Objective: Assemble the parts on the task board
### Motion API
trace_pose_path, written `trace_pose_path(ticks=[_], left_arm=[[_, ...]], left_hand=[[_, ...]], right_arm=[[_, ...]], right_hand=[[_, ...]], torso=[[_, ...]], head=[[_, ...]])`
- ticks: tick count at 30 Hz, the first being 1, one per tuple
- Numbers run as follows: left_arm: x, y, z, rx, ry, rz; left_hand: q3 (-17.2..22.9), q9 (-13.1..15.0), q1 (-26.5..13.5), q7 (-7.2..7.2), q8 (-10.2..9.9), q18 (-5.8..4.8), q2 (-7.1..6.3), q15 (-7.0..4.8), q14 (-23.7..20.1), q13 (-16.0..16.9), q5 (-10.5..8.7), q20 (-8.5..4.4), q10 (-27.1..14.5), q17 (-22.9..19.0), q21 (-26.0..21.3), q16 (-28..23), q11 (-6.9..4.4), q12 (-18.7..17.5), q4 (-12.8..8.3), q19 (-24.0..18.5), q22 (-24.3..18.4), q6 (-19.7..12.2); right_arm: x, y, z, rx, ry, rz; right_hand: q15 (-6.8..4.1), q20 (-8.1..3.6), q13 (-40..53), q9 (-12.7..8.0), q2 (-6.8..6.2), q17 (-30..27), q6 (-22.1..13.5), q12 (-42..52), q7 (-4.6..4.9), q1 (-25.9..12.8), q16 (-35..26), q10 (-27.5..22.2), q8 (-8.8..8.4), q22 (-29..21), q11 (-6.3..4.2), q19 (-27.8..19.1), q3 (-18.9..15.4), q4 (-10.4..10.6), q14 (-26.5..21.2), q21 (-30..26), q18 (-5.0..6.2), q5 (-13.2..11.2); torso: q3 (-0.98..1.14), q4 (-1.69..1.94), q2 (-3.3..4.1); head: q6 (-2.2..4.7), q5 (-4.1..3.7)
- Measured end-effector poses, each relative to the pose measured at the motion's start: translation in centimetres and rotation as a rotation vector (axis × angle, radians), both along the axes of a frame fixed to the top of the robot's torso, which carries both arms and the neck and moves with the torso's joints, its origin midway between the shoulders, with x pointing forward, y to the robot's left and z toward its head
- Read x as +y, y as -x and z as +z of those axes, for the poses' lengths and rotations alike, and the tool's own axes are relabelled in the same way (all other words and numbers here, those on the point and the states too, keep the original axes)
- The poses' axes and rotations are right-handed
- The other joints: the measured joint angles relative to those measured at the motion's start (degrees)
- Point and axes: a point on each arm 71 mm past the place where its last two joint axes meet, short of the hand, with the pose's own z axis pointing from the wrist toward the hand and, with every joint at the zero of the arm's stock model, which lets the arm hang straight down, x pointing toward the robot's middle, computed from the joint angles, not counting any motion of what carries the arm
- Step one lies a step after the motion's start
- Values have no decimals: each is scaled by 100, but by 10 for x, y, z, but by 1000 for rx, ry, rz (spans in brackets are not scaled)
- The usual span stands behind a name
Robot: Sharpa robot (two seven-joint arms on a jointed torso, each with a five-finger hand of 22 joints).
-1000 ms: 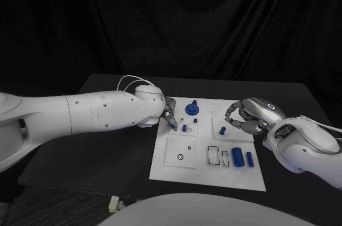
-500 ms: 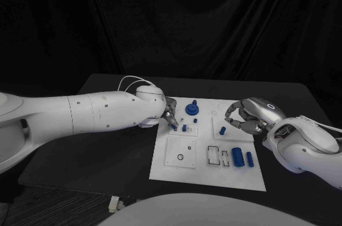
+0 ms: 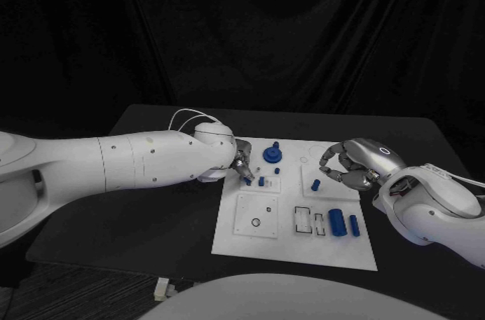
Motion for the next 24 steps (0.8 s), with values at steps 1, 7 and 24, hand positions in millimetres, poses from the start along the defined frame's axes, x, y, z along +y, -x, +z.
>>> trace_pose_path(ticks=[1, 7, 24], left_arm=[[0, 0, 0, 0, 0, 0], [0, 1, -1, 3, -1, -1], [1, 2, -3, 15, -11, -7]], left_hand=[[0, 0, 0, 7, 0, 0, 0, 0, 0, 0, 0, 0, 0, 0, 0, 0, 0, 0, 0, 0, 0, 6], [0, 0, -7, 6, 0, 0, -7, 0, 0, 0, 0, 0, 0, 0, 0, 0, 0, 0, 0, 0, 0, 10], [20, -4, -31, 5, 0, 0, -31, 0, 0, 0, 39, 0, 0, -1, 0, 0, 0, 0, -30, 0, 0, 31]], right_arm=[[0, 0, 0, 0, 0, 0], [0, 0, 0, 1, 0, -1], [0, 0, 0, 3, 2, -3]], right_hand=[[0, 0, 0, 0, 0, 0, 0, 0, 0, 0, 0, 0, 0, 0, 0, 0, 0, 0, 0, 0, 0, 0], [0, 0, 5, 0, 0, 0, 0, 0, 0, 0, 0, 0, 0, 0, 0, 0, 0, 0, 0, 0, 0, 0], [0, -20, 3, -1, 0, 0, 0, 0, 0, 0, 0, 0, 0, -1, 0, -20, 0, 0, 0, -22, 0, 0]], torso=[[1, 1, 0], [0, 3, 2], [2, 3, 1]], head=[[0, 0], [0, 0], [0, 9]])
